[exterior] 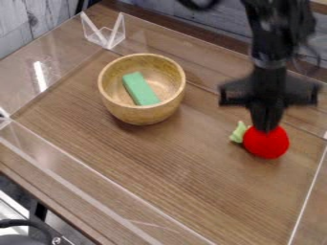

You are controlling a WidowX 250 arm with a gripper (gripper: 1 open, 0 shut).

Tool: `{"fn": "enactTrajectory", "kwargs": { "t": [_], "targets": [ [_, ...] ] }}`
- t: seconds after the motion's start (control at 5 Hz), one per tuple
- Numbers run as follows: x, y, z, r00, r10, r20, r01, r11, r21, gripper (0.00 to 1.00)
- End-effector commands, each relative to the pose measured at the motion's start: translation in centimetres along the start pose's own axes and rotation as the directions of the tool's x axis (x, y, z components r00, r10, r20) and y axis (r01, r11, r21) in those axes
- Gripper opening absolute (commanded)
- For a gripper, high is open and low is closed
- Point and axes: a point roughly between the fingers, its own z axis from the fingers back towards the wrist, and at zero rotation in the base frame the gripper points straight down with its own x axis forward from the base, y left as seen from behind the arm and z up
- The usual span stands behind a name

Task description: Move the red fruit to the left side of the table

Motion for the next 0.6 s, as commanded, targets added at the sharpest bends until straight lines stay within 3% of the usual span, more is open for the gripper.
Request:
{"fn": "enactTrajectory", "kwargs": {
  "t": [0.0, 0.2, 0.4],
  "targets": [
    [1.7, 0.4, 4.7, 0.996, 0.023, 0.086, -0.018, 0.999, -0.050, 0.00],
    [1.6, 0.4, 6.2, 0.994, 0.053, 0.096, -0.047, 0.997, -0.064, 0.00],
    [0.7, 0.3, 5.0, 0.995, 0.055, 0.085, -0.051, 0.998, -0.047, 1.00]
  ]
}}
